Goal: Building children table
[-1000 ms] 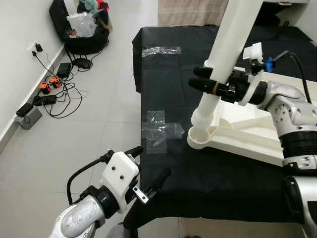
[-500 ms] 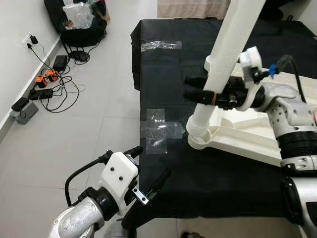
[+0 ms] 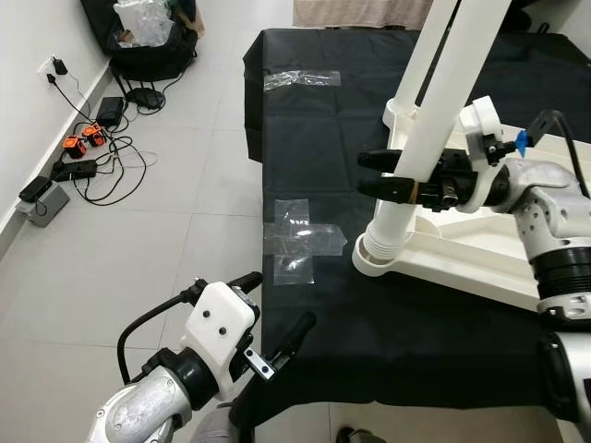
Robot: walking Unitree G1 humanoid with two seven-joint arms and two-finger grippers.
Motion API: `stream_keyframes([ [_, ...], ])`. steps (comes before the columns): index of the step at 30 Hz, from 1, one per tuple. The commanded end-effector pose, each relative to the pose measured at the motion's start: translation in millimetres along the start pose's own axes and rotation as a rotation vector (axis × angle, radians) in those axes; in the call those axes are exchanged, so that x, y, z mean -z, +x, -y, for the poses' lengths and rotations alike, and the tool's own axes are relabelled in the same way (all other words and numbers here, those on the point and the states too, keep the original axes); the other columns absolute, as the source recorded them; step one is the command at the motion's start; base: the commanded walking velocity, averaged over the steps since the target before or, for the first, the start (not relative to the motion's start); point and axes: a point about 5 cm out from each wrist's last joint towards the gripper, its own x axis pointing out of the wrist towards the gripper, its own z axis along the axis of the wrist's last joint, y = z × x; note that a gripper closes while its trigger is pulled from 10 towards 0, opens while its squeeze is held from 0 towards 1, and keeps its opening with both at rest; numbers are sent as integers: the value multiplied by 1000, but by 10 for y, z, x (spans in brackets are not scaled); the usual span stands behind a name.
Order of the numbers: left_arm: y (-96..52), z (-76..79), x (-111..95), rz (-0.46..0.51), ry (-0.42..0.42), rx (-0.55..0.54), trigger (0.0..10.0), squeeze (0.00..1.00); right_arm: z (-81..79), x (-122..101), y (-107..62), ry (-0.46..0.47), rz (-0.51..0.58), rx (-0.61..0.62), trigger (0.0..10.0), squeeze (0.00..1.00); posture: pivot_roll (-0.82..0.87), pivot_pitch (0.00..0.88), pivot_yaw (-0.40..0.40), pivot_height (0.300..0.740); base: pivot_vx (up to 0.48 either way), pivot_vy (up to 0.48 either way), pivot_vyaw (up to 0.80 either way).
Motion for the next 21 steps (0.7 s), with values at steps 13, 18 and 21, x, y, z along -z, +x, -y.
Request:
stream_keyframes([
  [13,-3,-21,13,-16,17,22,10000,0,-133,59,49,-12,81,-4,10000,0,115,235,-28,740,0,0,0],
  [18,-3,-29,14,-16,20,23,10000,0,-134,52,74,-16,107,10,10000,0,122,229,-25,740,0,0,0],
  [21,-5,-33,10,-15,22,24,10000,0,-156,80,68,-13,112,20,10000,0,120,224,-23,740,0,0,0],
])
